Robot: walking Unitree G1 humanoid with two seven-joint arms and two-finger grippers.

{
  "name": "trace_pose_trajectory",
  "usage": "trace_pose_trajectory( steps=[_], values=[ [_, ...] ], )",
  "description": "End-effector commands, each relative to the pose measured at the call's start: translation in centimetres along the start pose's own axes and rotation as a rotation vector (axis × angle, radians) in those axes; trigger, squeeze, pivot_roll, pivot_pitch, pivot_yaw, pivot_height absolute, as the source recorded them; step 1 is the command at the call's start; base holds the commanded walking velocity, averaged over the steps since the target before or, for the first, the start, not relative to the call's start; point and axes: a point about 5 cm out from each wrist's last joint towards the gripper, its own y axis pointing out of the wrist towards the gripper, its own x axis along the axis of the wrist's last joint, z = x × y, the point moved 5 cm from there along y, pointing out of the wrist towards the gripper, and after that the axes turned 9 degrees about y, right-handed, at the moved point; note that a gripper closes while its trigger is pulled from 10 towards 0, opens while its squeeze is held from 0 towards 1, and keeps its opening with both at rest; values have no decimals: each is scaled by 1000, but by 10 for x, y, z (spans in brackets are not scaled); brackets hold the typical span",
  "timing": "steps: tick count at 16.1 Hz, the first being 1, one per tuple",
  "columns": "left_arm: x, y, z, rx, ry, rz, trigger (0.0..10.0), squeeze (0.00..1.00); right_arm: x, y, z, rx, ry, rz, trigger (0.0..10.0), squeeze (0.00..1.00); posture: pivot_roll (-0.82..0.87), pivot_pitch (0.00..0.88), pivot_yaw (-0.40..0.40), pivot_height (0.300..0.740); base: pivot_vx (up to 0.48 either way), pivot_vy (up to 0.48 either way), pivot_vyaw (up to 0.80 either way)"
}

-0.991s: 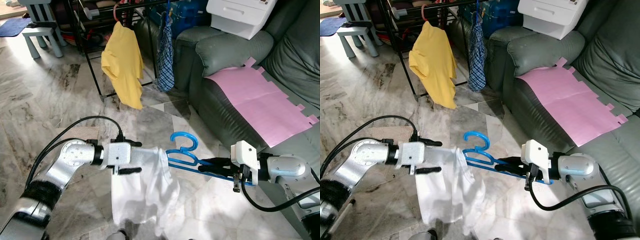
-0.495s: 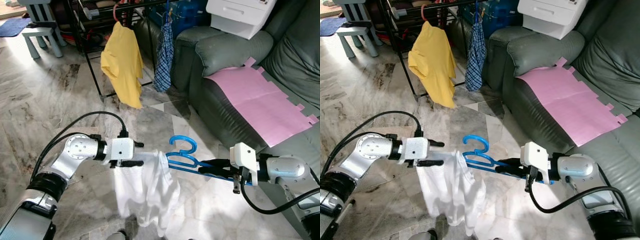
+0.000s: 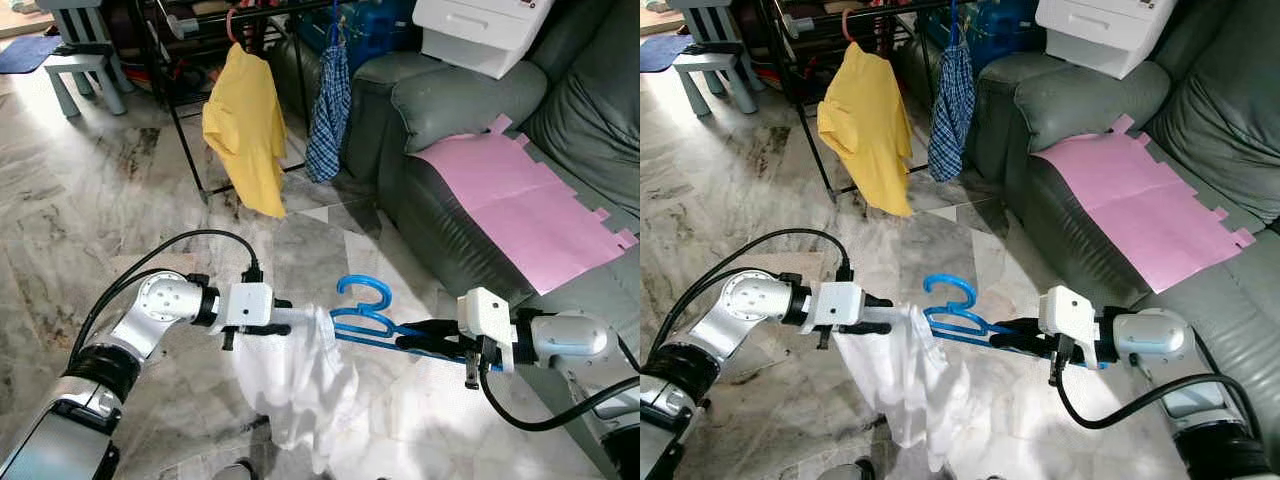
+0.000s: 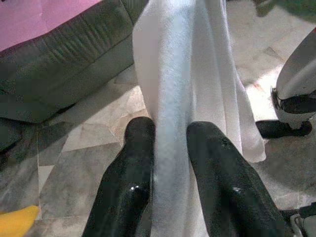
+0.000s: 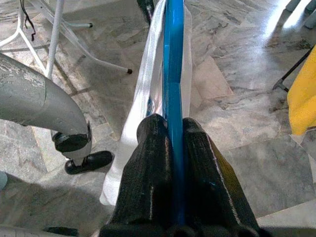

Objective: Hang hanger

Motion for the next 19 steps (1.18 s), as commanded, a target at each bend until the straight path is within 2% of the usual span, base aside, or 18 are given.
trace_pose_trajectory(
  steps=[1,7,11,13,14,15,16,17,19],
  values=[
    [1,1,0,-25,18,0,0,0,3,1,1,14,-20,-13,10000,0,-65,138,-24,740,0,0,0],
    [3,2,-3,-83,18,-2,0,0,-1,4,4,27,-27,3,10000,0,-65,139,-25,740,0,0,0],
    [2,1,-11,-151,-7,2,0,0,-1,4,4,23,-32,3,10000,0,-68,141,-26,740,0,0,0],
    [1,2,-12,-143,-16,-2,0,0,0,4,2,16,-27,3,10000,0,-68,142,-28,740,0,0,0],
    [2,2,-12,-135,-20,-5,0,0,0,5,1,14,-14,2,10000,318,-67,142,-28,740,0,0,0],
    [1,3,-11,-109,-46,-14,0,0,-2,5,1,24,26,14,10000,1000,-66,142,-29,740,0,0,0],
    [-2,3,-11,-77,-87,-20,0,0,-3,4,-1,20,17,38,10000,1000,-65,142,-29,740,0,0,0],
    [-9,-5,-4,-8,-125,-1,0,0,1,0,-10,-19,0,44,10000,1000,-73,141,-24,740,0,0,0],
    [-15,-14,-2,42,-168,7,0,0,8,-6,-21,-73,-12,31,10000,1000,-70,141,-27,740,0,0,0]
  ],
)
